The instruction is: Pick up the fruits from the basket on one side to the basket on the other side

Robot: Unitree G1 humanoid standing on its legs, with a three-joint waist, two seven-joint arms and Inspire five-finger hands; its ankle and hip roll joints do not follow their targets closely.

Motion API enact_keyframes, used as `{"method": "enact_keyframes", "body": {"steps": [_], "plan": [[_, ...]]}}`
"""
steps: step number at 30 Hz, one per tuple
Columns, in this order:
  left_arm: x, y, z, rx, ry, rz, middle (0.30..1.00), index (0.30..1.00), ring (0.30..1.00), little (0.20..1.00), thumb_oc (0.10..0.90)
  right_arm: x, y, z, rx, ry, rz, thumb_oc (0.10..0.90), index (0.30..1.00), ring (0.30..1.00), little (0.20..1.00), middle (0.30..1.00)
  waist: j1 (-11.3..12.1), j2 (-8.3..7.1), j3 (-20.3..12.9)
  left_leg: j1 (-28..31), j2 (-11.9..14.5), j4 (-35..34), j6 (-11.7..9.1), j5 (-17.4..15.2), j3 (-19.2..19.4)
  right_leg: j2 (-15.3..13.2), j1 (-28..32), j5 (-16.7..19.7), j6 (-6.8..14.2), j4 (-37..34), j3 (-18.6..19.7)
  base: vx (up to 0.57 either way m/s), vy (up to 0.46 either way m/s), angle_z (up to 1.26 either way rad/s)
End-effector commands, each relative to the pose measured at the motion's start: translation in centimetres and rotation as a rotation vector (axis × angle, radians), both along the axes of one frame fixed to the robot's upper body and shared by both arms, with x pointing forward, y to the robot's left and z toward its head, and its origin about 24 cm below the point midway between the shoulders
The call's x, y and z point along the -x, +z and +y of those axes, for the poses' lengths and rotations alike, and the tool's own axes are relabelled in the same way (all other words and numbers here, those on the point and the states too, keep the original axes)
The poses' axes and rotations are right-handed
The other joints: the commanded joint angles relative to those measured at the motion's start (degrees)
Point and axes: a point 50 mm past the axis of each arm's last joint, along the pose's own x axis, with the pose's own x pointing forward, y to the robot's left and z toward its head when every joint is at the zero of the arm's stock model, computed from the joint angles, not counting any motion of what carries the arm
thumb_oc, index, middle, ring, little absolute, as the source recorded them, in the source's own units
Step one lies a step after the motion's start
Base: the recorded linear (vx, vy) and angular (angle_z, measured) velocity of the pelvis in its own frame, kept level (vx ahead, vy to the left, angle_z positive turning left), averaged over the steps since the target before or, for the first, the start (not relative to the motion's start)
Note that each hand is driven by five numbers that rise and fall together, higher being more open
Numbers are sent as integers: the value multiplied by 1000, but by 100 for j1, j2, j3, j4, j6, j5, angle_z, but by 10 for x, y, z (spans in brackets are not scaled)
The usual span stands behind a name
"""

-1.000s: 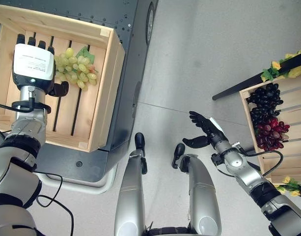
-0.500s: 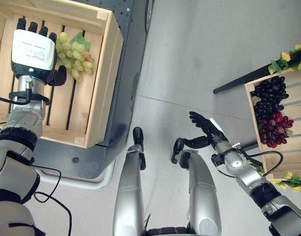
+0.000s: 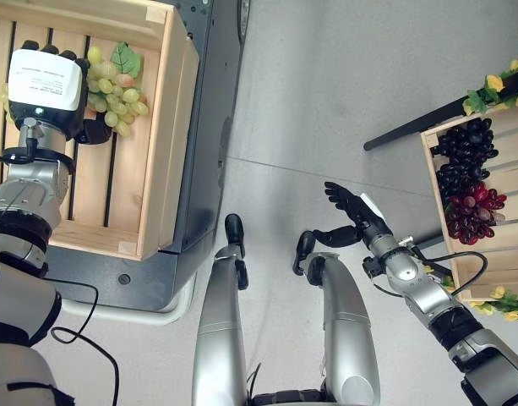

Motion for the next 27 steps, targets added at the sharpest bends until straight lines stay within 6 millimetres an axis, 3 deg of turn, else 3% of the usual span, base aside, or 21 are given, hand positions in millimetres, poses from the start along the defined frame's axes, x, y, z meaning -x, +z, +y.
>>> {"method": "enact_keyframes", "body": {"steps": [1,7,8,9,10,27], "plan": [[-4,3,-10,83,-122,77,900,900,900,900,800,2,33,-13,-49,7,-168,800,900,900,900,900,-19,69,-71,435,-183,280,46,-962,330,252,279,346,-77,-576,31,-50,-16,0],[-9,-17,-31,210,-272,236,900,900,900,900,800,4,30,-17,-32,6,-152,800,900,900,900,900,-16,143,-71,699,-201,284,5,-1075,297,252,537,232,-12,-549,64,23,2,0],[-10,-18,-33,239,-288,266,575,575,575,575,584,4,31,-20,-30,2,-153,800,900,900,900,900,-17,165,-71,741,-198,273,11,-1078,306,243,568,219,-8,-534,68,0,0,0],[-10,-16,-33,241,-291,266,465,465,465,465,510,3,33,-20,-29,1,-158,800,900,900,900,900,-21,172,-71,702,-198,277,15,-1056,307,241,528,235,-17,-528,67,0,0,0],[-9,-18,-33,253,-296,290,300,300,300,300,400,4,31,-21,-27,-2,-153,800,900,900,900,900,-21,183,-71,766,-197,277,13,-1084,314,239,584,208,-8,-520,77,0,0,0],[-1,-13,-30,237,-335,237,300,300,300,300,400,15,19,-26,-59,-9,-131,800,900,900,900,900,-8,355,-71,1377,-214,134,59,-1147,430,211,1091,135,20,-534,170,1,-15,-2]]}}
